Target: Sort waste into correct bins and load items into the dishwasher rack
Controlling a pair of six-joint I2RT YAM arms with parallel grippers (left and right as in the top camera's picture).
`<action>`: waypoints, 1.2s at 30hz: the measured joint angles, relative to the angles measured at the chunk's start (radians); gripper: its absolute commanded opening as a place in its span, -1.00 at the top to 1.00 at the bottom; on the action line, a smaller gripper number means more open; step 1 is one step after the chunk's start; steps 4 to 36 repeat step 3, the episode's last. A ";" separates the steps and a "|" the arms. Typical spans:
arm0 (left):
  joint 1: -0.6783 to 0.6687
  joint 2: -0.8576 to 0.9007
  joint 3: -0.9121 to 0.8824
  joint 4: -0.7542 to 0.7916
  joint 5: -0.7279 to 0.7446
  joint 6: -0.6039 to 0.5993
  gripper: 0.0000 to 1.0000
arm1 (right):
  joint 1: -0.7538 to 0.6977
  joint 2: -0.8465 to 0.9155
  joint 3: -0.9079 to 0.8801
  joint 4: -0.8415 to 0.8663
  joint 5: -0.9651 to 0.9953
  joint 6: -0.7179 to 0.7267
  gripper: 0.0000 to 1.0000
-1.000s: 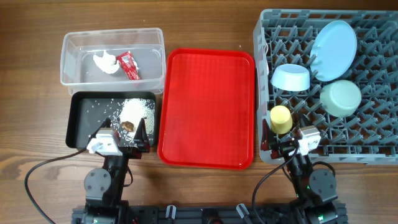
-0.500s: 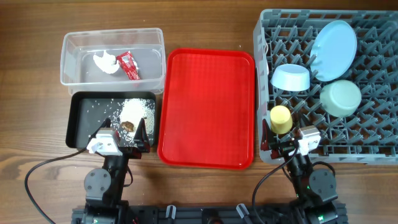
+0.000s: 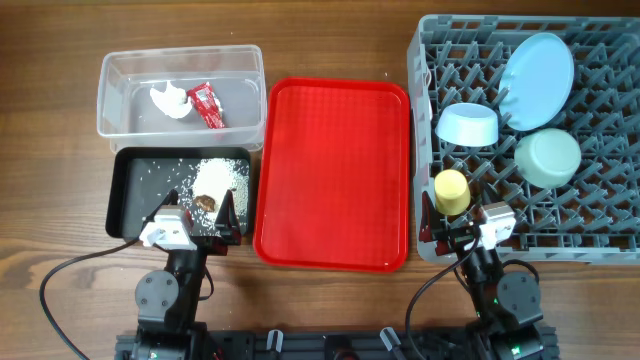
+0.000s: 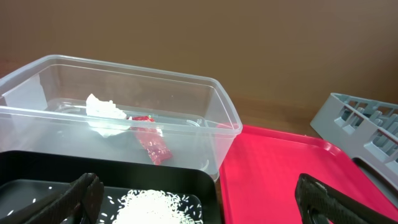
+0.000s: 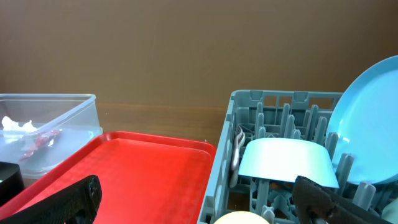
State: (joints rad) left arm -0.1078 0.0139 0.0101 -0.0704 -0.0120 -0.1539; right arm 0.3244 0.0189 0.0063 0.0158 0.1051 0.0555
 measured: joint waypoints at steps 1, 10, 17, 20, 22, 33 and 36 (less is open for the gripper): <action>0.000 0.000 0.000 0.000 0.000 0.000 -1.00 | 0.000 0.000 0.000 0.000 0.000 0.000 -0.99; 0.000 0.000 0.000 0.000 0.000 0.000 -1.00 | 0.000 0.000 0.000 0.000 0.000 0.000 -0.99; 0.000 0.000 0.000 0.000 0.000 0.000 -1.00 | 0.000 0.000 0.000 0.000 0.000 0.000 -0.99; 0.000 0.000 0.000 0.000 0.000 0.000 -1.00 | 0.000 0.000 0.000 0.000 0.000 0.000 -0.99; 0.000 0.000 0.000 0.000 0.000 0.000 -1.00 | 0.000 0.000 0.000 0.000 0.000 0.000 -0.99; 0.000 0.000 0.000 0.000 0.000 0.000 -1.00 | 0.000 0.000 0.000 0.000 0.000 0.000 -0.99; 0.000 0.000 0.000 0.000 0.000 0.000 -1.00 | 0.000 0.000 0.000 0.000 0.000 0.000 -0.99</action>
